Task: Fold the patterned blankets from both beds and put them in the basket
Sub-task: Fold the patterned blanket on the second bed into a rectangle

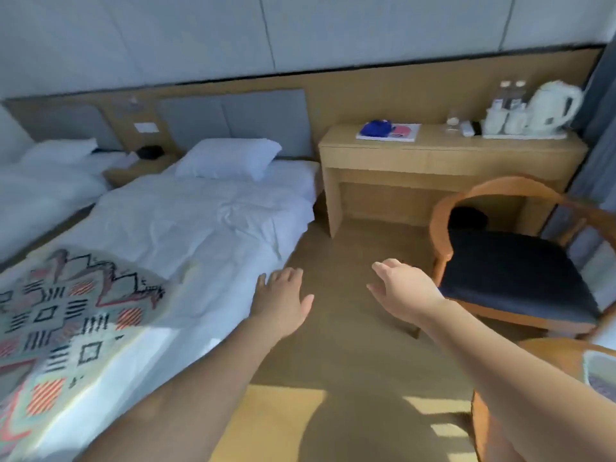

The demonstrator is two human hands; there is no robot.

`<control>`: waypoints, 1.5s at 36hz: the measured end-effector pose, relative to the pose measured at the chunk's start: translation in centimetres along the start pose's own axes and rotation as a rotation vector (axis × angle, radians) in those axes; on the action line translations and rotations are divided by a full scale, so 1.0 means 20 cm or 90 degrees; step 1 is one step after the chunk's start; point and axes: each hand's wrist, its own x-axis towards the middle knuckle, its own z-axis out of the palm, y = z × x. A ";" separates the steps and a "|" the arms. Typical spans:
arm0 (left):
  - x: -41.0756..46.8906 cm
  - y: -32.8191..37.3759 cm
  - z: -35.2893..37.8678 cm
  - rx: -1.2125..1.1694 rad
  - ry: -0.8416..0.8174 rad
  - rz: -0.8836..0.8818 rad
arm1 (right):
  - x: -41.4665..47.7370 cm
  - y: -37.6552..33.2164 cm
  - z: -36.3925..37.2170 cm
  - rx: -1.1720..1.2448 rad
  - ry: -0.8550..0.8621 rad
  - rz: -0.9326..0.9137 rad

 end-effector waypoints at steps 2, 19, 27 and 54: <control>-0.18 -0.25 -0.02 -0.008 0.011 -0.078 | 0.07 -0.27 0.03 -0.012 -0.022 -0.085; -1.91 -2.01 -0.06 0.000 0.059 -0.507 | 0.04 -2.68 0.38 -0.044 -0.062 -0.505; -2.57 -2.57 -0.15 0.025 0.086 -0.632 | -0.13 -3.60 0.53 -0.015 -0.084 -0.641; -2.49 -4.00 0.02 -0.003 0.025 -0.629 | 0.58 -4.88 1.16 -0.006 -0.201 -0.613</control>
